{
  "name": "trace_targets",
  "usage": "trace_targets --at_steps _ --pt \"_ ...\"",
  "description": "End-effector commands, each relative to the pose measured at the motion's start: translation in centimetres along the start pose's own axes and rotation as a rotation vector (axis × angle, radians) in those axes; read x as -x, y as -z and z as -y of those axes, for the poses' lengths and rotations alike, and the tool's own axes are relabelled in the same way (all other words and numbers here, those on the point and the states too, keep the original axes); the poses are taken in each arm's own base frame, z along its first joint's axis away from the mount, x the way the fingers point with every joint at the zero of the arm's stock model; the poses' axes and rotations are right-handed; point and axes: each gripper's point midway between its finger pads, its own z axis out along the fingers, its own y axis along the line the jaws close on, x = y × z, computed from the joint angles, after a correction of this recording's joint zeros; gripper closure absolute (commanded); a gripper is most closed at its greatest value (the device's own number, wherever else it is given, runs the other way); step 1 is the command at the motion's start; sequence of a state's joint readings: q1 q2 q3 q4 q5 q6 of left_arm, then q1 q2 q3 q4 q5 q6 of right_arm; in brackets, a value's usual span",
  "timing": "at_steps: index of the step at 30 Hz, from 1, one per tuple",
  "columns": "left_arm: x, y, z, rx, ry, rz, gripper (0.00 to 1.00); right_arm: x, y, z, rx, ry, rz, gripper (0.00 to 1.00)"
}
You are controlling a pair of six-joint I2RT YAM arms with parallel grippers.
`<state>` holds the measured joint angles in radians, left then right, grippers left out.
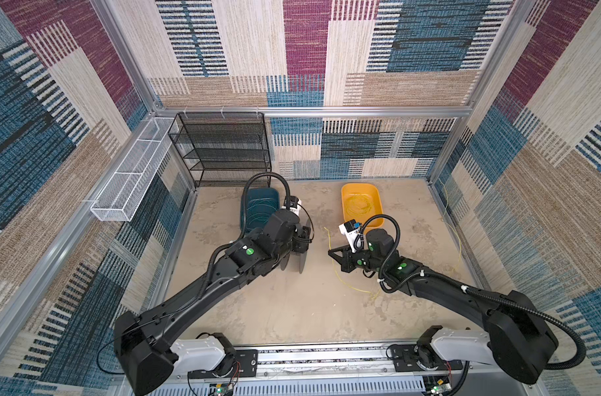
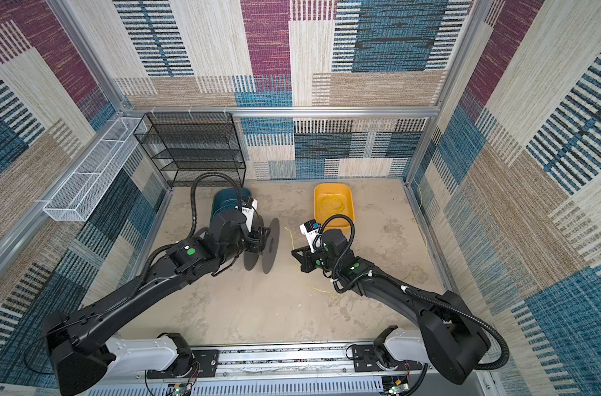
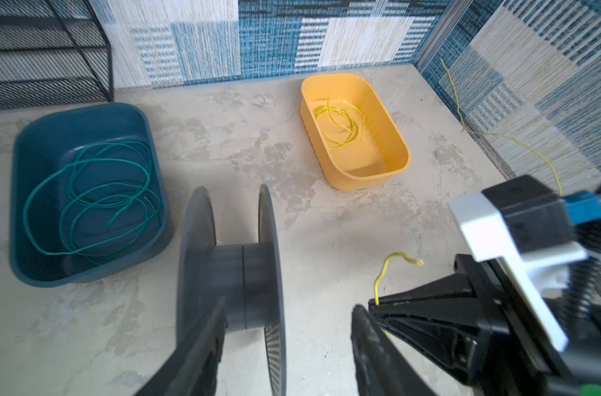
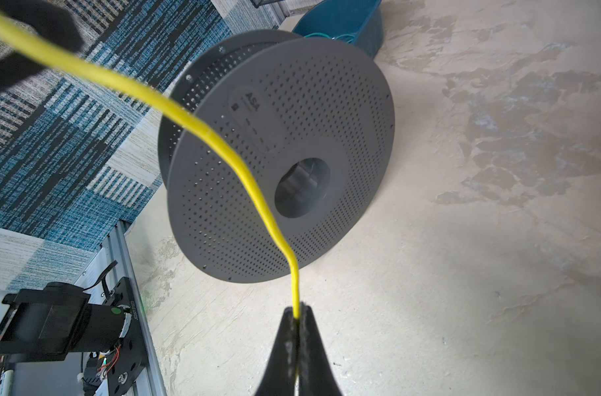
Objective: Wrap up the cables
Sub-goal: 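Hold the spool with the left gripper while the right brings the cable closer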
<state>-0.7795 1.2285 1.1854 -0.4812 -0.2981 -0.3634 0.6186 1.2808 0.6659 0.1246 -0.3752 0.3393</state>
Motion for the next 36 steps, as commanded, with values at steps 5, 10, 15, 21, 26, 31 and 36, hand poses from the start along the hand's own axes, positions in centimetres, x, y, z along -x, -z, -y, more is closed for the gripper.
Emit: trace_targets --at_steps 5,10,15,21,26,31,36 --pt "-6.7 0.3 -6.0 0.238 -0.061 -0.173 0.50 1.3 -0.4 -1.4 0.075 -0.002 0.030 1.00" --pt "-8.6 -0.4 -6.7 0.232 -0.033 -0.175 0.56 1.3 -0.3 -1.4 0.067 0.006 0.029 1.00" --pt "-9.9 -2.1 -5.9 0.176 -0.041 -0.171 0.64 1.1 -0.1 -0.7 0.026 0.023 0.018 1.00" --pt "-9.2 -2.3 -5.9 0.177 -0.084 -0.138 0.77 1.3 0.1 -0.2 -0.020 0.047 0.010 1.00" --pt "-8.5 -2.3 -5.6 0.168 -0.176 -0.136 1.00 2.1 0.4 0.2 -0.065 0.078 0.012 1.00" --pt "-8.0 -2.8 -4.3 0.108 -0.264 -0.166 1.00 3.2 1.1 1.0 -0.164 0.126 0.024 1.00" --pt "-8.3 -3.3 -2.6 0.019 -0.305 -0.202 1.00 4.2 2.1 2.0 -0.265 0.165 0.055 1.00"
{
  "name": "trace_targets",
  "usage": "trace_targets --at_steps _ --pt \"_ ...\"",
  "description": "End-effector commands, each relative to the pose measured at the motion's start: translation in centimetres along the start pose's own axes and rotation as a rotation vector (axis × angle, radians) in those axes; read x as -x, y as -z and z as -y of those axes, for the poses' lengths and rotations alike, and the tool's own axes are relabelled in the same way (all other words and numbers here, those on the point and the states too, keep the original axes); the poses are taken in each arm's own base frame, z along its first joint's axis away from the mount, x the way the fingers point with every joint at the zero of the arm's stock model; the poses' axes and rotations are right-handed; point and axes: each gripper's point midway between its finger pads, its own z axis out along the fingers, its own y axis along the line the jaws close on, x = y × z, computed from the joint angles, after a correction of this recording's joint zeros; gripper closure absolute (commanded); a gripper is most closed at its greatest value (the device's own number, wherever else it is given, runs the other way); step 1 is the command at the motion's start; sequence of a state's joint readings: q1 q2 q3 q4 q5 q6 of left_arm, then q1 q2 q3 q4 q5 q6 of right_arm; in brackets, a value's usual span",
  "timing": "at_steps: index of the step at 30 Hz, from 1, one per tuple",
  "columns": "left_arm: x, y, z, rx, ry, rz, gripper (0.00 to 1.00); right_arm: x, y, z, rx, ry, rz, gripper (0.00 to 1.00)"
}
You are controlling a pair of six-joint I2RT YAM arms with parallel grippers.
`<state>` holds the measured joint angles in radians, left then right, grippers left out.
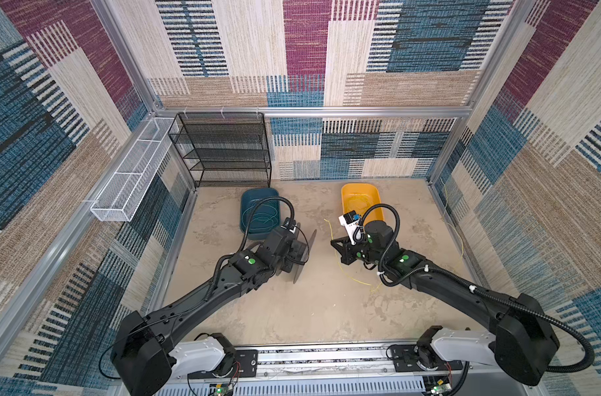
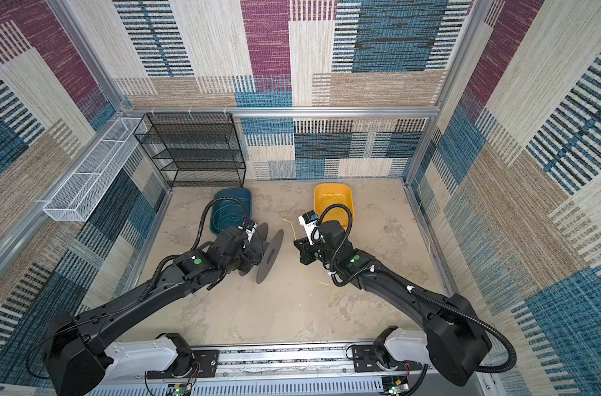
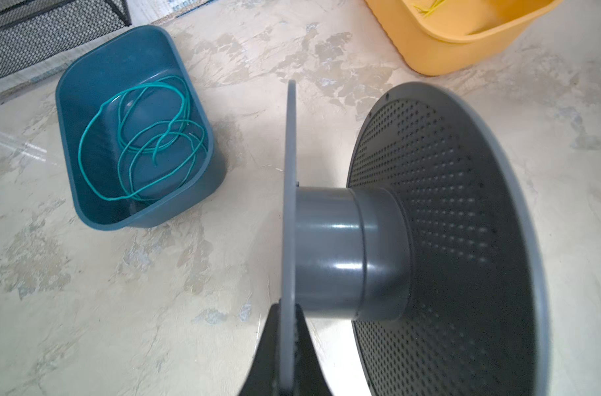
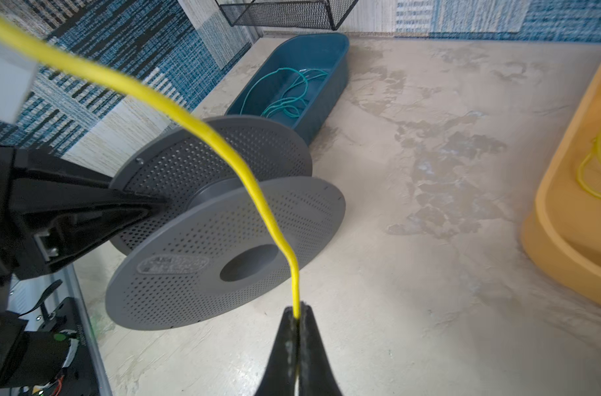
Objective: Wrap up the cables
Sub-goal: 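Hold the spool with the left gripper while the right brings the cable closer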
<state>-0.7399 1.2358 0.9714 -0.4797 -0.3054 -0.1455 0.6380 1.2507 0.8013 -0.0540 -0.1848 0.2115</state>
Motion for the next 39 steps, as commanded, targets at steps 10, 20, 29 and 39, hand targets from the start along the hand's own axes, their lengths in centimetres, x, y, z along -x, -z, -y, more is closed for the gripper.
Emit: trace_targets --at_steps 10,20,29,39 --pt "0.1 -1.5 2.1 -0.080 0.069 -0.080 0.92 0.8 0.2 -1.5 0.052 0.018 0.018 1.00" --pt "-0.1 -3.2 3.1 -0.080 0.177 -0.170 1.00 2.4 0.3 -3.4 0.143 -0.021 0.044 1.00" --pt "1.0 -2.2 2.3 -0.066 0.217 -0.084 1.00 1.9 0.3 -2.9 0.122 -0.021 0.038 1.00" --pt "0.4 -2.4 2.5 -0.072 0.252 -0.097 1.00 2.7 0.5 -3.1 0.120 -0.006 0.051 1.00"
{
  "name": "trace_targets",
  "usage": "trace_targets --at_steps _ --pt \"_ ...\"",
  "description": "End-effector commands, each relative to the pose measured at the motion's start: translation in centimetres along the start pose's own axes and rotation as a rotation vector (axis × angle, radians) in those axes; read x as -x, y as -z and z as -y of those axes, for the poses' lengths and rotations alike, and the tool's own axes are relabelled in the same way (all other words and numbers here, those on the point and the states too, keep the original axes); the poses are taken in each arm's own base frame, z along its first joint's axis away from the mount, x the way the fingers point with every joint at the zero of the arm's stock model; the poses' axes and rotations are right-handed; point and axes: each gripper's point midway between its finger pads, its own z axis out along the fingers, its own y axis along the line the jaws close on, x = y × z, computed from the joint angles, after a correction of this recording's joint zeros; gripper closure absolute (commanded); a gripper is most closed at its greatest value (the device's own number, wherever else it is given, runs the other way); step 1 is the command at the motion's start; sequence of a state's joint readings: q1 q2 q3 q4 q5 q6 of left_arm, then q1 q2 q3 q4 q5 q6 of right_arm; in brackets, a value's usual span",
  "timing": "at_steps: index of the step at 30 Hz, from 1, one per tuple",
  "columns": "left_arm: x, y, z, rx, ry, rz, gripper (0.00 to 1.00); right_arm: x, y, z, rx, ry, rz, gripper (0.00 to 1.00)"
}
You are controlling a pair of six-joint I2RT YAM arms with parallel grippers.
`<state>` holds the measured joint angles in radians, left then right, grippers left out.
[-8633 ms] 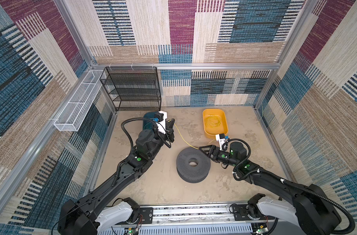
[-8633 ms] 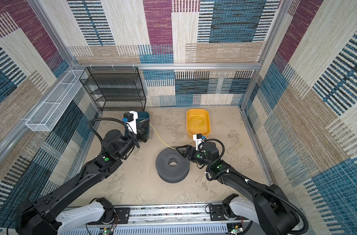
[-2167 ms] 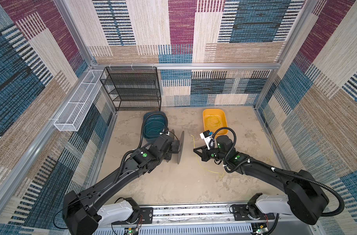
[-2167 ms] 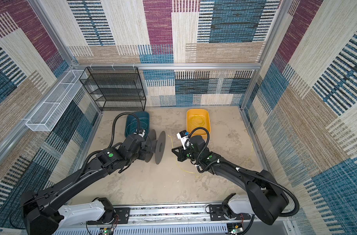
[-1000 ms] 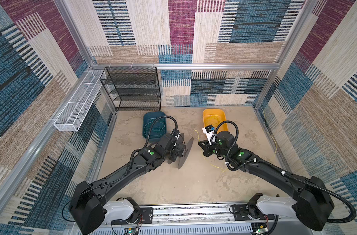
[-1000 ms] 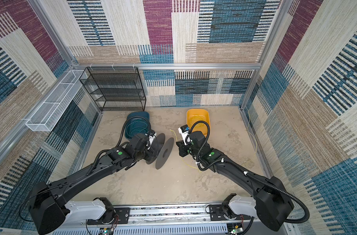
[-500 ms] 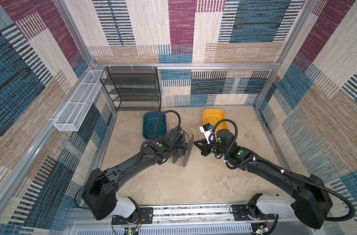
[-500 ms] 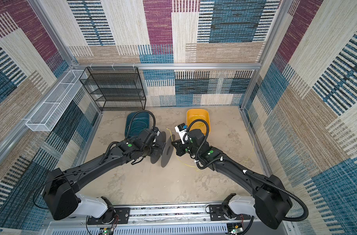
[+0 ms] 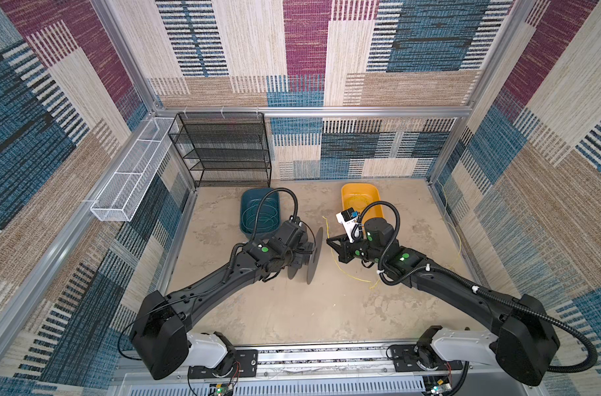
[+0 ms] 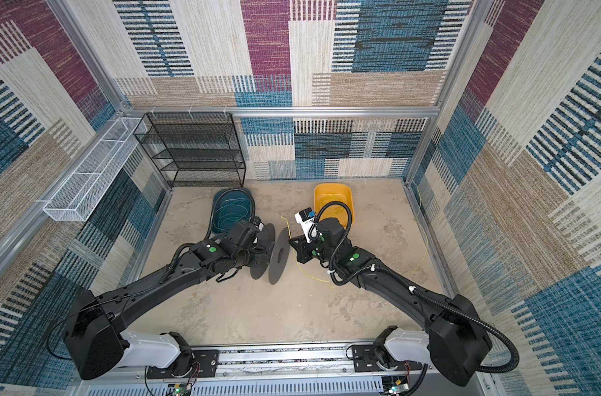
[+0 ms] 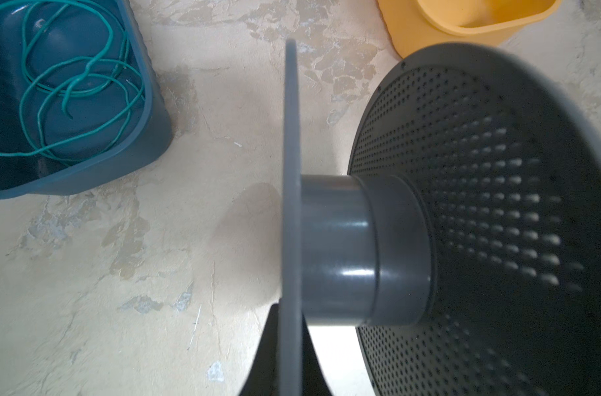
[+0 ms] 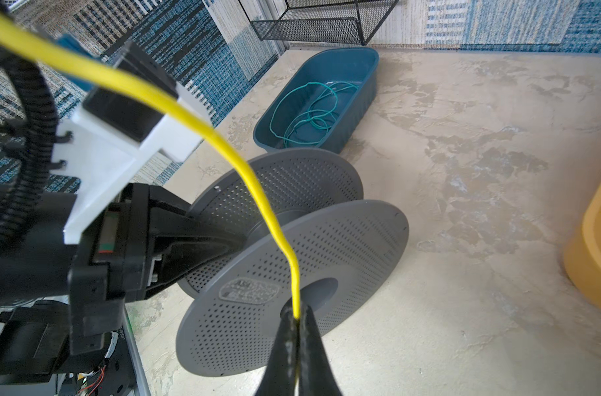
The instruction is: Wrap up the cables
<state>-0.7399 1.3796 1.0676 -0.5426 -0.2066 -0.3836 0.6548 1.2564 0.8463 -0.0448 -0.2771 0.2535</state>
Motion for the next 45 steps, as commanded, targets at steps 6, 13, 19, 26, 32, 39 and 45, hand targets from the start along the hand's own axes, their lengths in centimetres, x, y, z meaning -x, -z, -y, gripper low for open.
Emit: trace_targets --at_steps 6,13,19,26,32,39,45 --pt "1.1 -0.2 0.5 -0.012 0.033 0.020 0.77 2.2 0.2 -2.0 0.078 0.007 0.046 1.00" --pt "1.3 0.3 0.6 -0.025 0.041 0.038 0.71 3.3 0.2 -5.6 0.235 -0.032 0.049 1.00" --pt "1.7 0.9 0.5 -0.030 0.049 0.067 0.67 1.0 -0.7 -6.7 0.289 -0.114 -0.032 1.00" --pt "1.8 0.5 0.9 -0.059 0.077 0.088 0.93 -1.5 0.2 -8.3 0.391 -0.277 -0.091 1.00" --pt "2.5 0.5 0.2 -0.026 0.146 0.129 1.00 -2.6 0.0 -9.2 0.415 -0.323 -0.115 1.00" --pt "3.9 1.2 -1.3 0.058 0.225 0.196 1.00 -3.7 -0.2 -9.9 0.420 -0.357 -0.130 1.00" --pt "4.6 0.9 -1.2 0.061 0.254 0.212 1.00 -6.1 -1.1 -9.2 0.395 -0.400 -0.168 1.00"
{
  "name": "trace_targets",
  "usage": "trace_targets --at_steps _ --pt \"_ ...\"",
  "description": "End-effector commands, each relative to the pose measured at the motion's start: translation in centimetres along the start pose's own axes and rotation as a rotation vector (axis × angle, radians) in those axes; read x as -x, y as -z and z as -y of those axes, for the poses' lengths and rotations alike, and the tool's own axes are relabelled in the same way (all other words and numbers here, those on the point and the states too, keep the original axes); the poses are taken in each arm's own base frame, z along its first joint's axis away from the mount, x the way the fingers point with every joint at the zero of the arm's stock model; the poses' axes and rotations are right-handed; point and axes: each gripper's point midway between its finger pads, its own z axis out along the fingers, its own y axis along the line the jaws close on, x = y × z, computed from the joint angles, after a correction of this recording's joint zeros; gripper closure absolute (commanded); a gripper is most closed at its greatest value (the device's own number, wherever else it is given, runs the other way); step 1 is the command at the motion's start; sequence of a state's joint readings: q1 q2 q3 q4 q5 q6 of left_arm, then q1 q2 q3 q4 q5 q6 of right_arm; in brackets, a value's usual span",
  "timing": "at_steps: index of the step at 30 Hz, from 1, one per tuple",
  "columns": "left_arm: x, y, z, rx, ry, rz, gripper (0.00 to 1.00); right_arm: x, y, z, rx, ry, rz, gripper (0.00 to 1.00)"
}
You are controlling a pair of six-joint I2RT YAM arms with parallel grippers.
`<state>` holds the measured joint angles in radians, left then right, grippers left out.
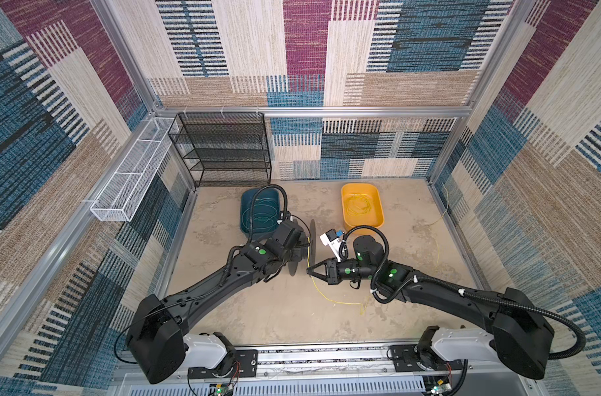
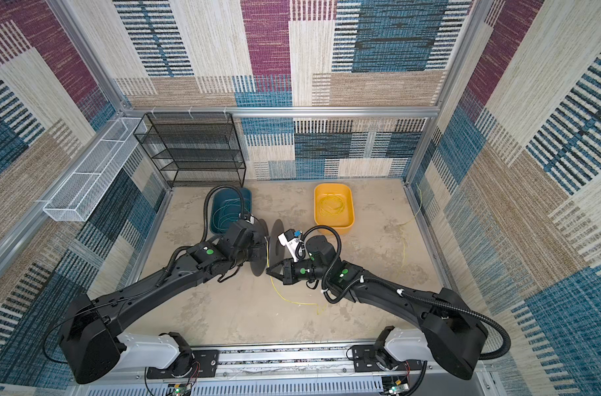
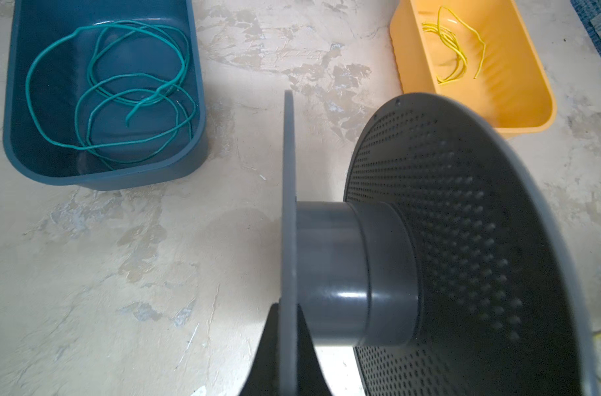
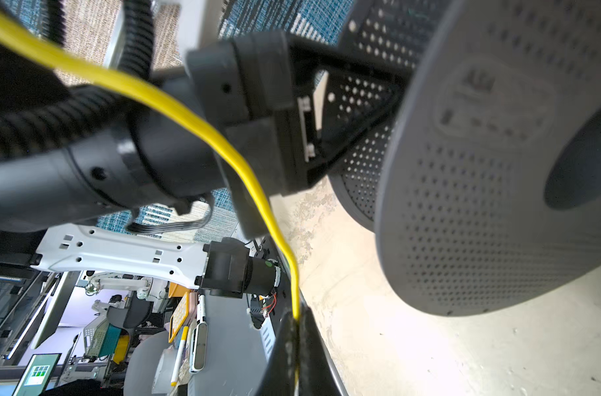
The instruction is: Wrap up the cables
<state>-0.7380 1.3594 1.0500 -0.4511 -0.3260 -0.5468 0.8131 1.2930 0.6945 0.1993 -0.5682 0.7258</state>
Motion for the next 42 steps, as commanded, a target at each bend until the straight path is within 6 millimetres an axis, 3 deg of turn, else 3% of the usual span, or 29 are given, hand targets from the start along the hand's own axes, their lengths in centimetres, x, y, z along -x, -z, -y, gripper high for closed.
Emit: trace_targets --at_steps 1,8,18,26,31,42 --pt "2.0 0.0 0.7 -0.013 0.066 0.069 1.00 0.4 -0.4 0.2 0.010 -0.017 0.033 1.00" --pt "1.9 0.1 0.8 -0.026 0.070 0.071 0.97 -0.7 -1.4 1.4 0.025 -0.080 0.017 1.00" --pt "1.9 0.2 1.2 -0.056 0.072 0.068 0.92 -2.2 -3.1 1.5 0.058 -0.144 -0.005 1.00" --pt "1.6 0.7 0.8 -0.057 0.062 0.073 0.79 -1.7 -3.3 3.2 0.000 -0.190 0.047 1.00" --pt "1.4 0.9 0.6 -0.053 0.047 0.077 0.77 -1.7 -3.2 4.1 -0.045 -0.184 0.064 1.00" --pt "0.4 2.7 3.1 -0.290 0.002 0.131 0.66 -2.0 -3.6 3.9 -0.022 -0.197 0.036 1.00"
